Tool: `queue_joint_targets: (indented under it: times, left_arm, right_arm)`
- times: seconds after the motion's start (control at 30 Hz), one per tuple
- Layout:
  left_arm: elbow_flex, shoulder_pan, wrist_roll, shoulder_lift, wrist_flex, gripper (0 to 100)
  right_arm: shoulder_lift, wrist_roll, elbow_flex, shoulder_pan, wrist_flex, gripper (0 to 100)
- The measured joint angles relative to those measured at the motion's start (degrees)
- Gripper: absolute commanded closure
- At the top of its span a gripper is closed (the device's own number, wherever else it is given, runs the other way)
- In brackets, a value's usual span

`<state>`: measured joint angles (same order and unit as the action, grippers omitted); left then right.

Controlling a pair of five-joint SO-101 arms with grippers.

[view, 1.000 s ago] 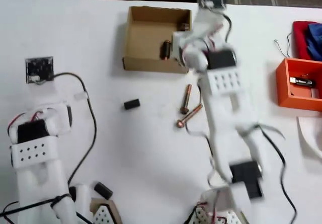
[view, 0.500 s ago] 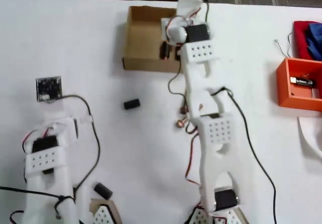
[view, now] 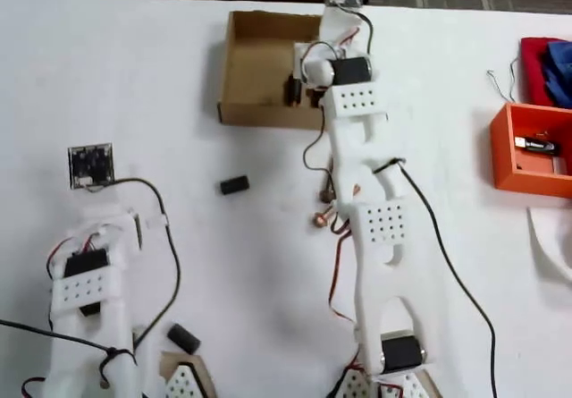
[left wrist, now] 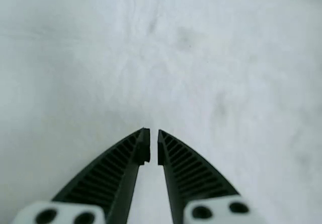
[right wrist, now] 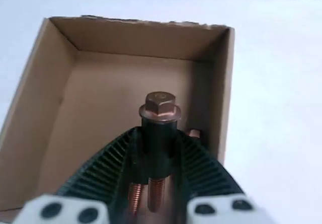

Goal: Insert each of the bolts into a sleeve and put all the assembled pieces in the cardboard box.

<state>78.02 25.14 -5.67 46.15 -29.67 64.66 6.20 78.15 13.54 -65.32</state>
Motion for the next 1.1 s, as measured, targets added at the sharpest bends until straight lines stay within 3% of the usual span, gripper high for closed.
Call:
queue_joint_targets:
  times: [1.1]
  left_arm:
    - [0.0,0.0,0.0,0.0,0.0,94]
  right_arm:
    - [3.16,-0.88,0.0,0.18,0.7,97.5]
